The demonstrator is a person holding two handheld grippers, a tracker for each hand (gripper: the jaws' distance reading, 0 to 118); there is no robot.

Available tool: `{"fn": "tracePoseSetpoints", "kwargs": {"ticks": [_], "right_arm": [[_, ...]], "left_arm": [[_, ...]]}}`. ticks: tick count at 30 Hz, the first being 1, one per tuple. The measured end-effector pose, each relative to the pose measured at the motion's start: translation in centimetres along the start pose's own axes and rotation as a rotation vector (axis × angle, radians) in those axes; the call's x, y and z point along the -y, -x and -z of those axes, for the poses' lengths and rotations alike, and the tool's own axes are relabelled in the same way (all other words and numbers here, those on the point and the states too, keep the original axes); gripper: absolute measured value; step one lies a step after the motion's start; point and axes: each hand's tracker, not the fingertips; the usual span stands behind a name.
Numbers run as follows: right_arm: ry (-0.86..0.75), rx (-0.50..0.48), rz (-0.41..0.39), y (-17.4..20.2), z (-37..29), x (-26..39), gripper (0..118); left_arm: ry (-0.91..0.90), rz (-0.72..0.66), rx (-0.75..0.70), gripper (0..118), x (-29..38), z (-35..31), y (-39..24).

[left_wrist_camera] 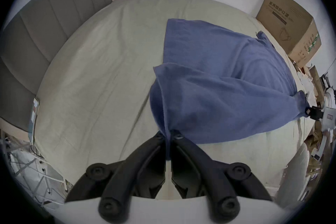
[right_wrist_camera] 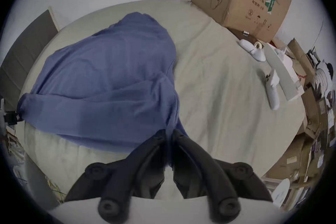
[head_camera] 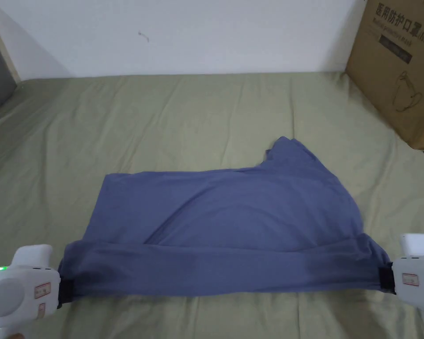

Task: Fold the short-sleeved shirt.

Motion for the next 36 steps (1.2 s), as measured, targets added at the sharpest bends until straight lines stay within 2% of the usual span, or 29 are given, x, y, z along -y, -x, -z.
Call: {"fn": "tracePoseSetpoints", "kwargs": {"ticks": [4,7,10,13,14,15,16,17,18,19,21,23,24,25,26,27,28,29,31,33,36], "right_arm": [[0.008,0.004,-0.009,-1.7,-2.0,0.9,6],[0.057,-0.057,0.084,-3.2,-2.8,3.1,6],[0.120,-0.076,0.124,-3.8,-2.2,6.7,6],[0.184,-0.106,0.154,-3.9,-0.9,9.2,6],[0.177,-0.104,0.158,-3.8,-0.7,9.6,6],[0.159,-0.105,0.169,-3.7,-1.0,9.4,8],[0.140,-0.109,0.183,-3.9,-1.2,8.9,22],[0.144,-0.116,0.190,-4.0,-1.3,8.3,48],[0.141,-0.107,0.186,-3.8,-1.7,7.6,80],[0.130,-0.099,0.177,-3.8,-2.0,7.1,85],[0.069,-0.088,0.137,-3.6,-3.3,5.7,85],[0.034,-0.109,0.135,-3.3,-4.2,4.1,85],[0.022,-0.122,0.133,-3.0,-4.5,3.3,85],[0.012,-0.153,0.126,-2.7,-4.7,2.6,84],[-0.002,-0.188,0.115,-2.3,-5.0,1.9,78],[0.000,-0.180,0.106,-1.6,-5.0,1.4,51],[0.004,-0.154,0.094,-0.9,-4.8,1.2,22],[-0.004,-0.110,0.081,-0.2,-4.4,1.4,4],[0.025,-0.147,0.071,0.4,-3.1,1.6,1],[0.048,-0.186,0.096,0.9,-2.0,1.4,0],[0.041,-0.162,0.064,1.6,-0.6,-0.9,0]], "left_arm": [[0.011,0.043,0.000,3,1.8,-1.9,-0.5],[0.042,0.113,-0.025,3,4.9,-3.1,-0.9],[0.121,0.045,-0.021,3,8.0,-2.2,0.5],[0.130,0.052,-0.037,3,9.4,-1.3,0.9],[0.110,0.035,-0.028,7,9.2,-1.5,0.9],[0.111,0.027,-0.031,30,8.7,-1.7,0.9],[0.114,0.015,-0.035,64,8.2,-1.8,0.8],[0.113,0.012,-0.053,96,7.9,-1.9,0.8],[0.108,0.018,-0.087,112,7.6,-2.0,0.8],[0.102,0.022,-0.082,111,7.4,-2.3,0.9],[0.031,-0.017,-0.057,108,6.4,-3.8,0.8],[-0.004,-0.070,-0.030,107,5.3,-4.5,0.5],[-0.021,-0.090,0.003,102,4.8,-4.6,0.2],[-0.028,-0.089,0.028,87,4.3,-4.7,-0.1],[-0.036,-0.084,0.040,57,3.8,-4.7,-0.6],[-0.031,-0.072,0.037,0,3.4,-4.2,-1.2],[-0.034,-0.040,0.001,0,3.0,-3.9,-2.2],[-0.034,-0.036,-0.012,0,2.7,-3.6,-3.0],[-0.024,-0.031,-0.002,0,2.2,-2.9,-3.9],[-0.009,-0.044,0.029,0,2.0,-1.6,-3.7],[-0.009,-0.036,0.015,0,0.8,-0.9,-4.1]]}}
